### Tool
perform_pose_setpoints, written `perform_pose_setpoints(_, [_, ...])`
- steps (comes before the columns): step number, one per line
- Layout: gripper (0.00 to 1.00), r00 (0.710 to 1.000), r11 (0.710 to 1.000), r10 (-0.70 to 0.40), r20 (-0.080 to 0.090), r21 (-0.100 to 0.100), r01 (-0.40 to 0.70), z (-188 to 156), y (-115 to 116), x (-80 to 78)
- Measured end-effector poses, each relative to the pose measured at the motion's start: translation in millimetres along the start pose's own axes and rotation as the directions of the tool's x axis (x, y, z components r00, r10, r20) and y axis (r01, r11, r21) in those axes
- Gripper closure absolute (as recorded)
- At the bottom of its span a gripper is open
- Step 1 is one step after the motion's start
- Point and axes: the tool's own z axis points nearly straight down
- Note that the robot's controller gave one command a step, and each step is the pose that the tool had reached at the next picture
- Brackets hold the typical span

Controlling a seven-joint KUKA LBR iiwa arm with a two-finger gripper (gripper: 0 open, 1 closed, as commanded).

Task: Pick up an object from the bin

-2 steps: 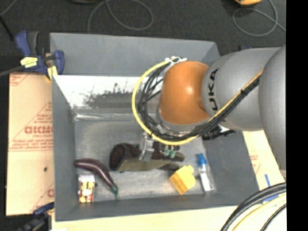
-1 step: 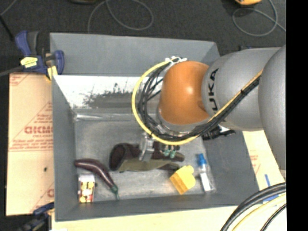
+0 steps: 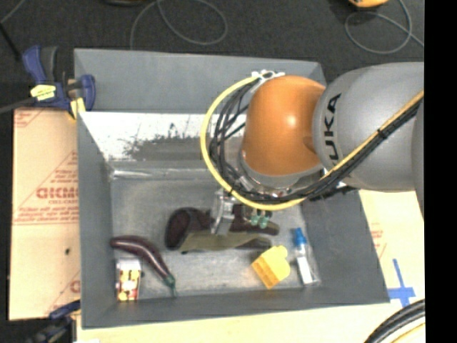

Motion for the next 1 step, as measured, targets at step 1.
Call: perform_pose_setpoints(1, [1.00, 1.000, 1.000, -0.004, 0.004, -0.001, 0.004, -15.8, 1.3, 1.3])
